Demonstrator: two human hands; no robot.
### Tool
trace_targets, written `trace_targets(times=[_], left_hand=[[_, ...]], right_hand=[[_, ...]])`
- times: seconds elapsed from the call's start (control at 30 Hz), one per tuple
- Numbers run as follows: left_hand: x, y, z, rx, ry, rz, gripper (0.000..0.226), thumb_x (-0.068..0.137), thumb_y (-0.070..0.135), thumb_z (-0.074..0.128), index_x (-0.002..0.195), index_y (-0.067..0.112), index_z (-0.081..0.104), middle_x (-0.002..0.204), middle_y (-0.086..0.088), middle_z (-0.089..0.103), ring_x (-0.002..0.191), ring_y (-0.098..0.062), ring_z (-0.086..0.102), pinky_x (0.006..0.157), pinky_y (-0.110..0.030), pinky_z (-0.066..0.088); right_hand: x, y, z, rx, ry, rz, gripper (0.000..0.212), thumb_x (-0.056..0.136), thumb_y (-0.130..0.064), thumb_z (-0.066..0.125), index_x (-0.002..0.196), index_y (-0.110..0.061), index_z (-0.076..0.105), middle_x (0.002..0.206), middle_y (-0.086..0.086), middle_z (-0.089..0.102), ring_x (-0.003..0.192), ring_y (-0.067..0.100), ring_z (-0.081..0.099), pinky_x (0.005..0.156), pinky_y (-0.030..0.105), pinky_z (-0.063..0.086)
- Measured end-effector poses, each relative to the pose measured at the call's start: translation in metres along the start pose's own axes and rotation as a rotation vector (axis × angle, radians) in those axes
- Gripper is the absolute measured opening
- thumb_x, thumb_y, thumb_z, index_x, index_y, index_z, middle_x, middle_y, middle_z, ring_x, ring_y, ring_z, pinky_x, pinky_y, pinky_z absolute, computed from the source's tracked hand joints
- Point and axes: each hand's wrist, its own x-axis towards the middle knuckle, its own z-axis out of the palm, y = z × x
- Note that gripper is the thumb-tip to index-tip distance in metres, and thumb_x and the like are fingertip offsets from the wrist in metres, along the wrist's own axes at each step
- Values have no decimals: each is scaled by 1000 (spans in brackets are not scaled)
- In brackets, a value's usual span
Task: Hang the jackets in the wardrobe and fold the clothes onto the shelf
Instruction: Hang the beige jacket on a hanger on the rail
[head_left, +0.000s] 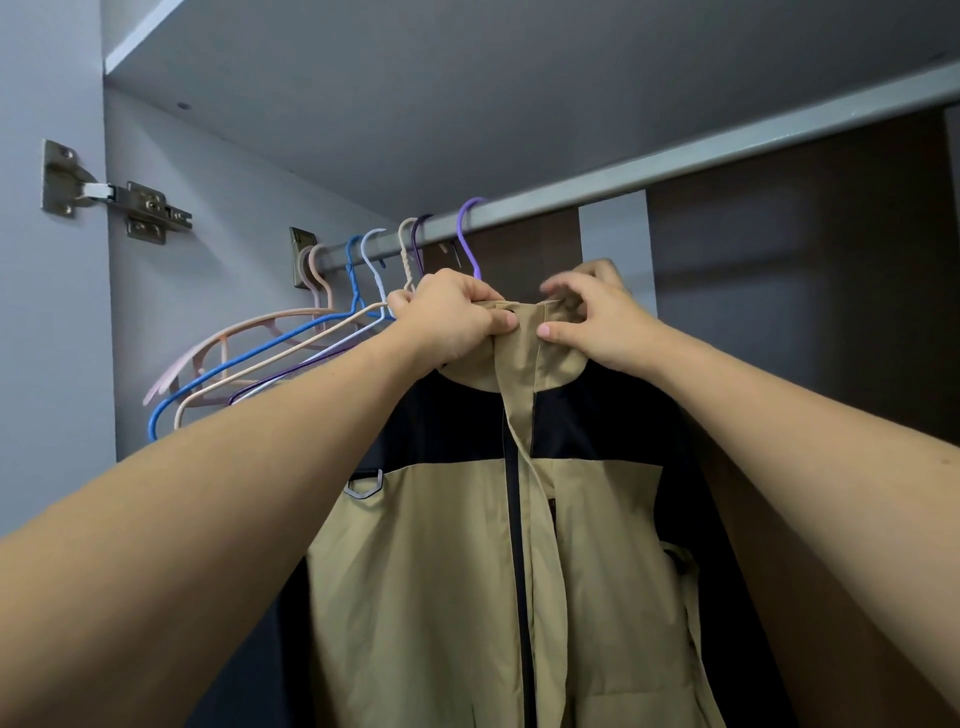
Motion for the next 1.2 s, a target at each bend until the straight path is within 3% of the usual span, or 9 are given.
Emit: trace_targets(times=[0.17,0.27,0.4,0.53,0.73,0.9,1.07,1.13,1.2], left_hand=[[-36,-15,9,532,235,443,48,84,50,58,129,37,49,131,5,45,124,-25,33,107,-49,14],[-82,-33,28,490,284,427,65,81,42,59,142,30,39,145,-5,34,132,-30,31,111,-51,15],[-150,-65,63,444,262,364,64,83,33,57,144,22,41,151,-11,32,137,-32,30,113,-49,17],[-221,-99,103,396,95,345,57,89,36,52,143,23,39,143,-8,39,132,-30,33,112,-48,18],[-321,-147,139,238,-76,341,27,92,29,53,114,16,60,111,-6,54,100,-28,50,85,-40,39],[-391,-174,160,19,-332,93,23,97,43,46,102,23,55,95,5,55,88,-16,56,70,-33,45],[-445,-197,176,23,-516,-95,37,90,61,50,87,25,51,89,6,58,82,-18,56,69,-34,46],[-459,-200,184,52,-574,-131,41,87,64,52,86,23,52,89,5,59,83,-19,57,69,-34,47],[-469,-201,192,85,-598,-129,35,89,55,54,85,21,51,91,2,62,85,-22,58,68,-34,44]], right_hand=[[-45,7,30,214,144,167,74,84,-34,73,144,-34,30,126,-7,23,103,14,51,95,27,44],[-93,16,59,277,129,276,64,88,-33,69,142,-31,34,127,-3,32,87,11,57,83,23,46],[-160,27,103,296,136,401,46,93,-32,62,135,-30,42,124,-5,38,95,9,55,83,23,47],[-230,31,143,334,159,463,36,96,-29,60,130,-28,48,124,-8,43,91,-1,55,74,7,45],[-334,27,189,442,150,631,20,94,-30,63,112,-27,56,123,-2,45,100,7,55,94,25,47],[-421,40,217,561,183,975,15,96,-25,58,110,-22,63,108,0,63,98,13,59,76,22,46],[-518,40,266,679,50,1439,13,99,-22,51,109,-15,57,76,-3,55,61,9,47,48,20,36],[-549,41,280,795,-19,1566,27,97,-34,54,119,-17,52,85,0,54,70,13,50,59,24,38],[-574,47,292,1045,-23,1657,42,95,-44,54,126,-18,46,109,7,60,104,25,58,84,33,42]])
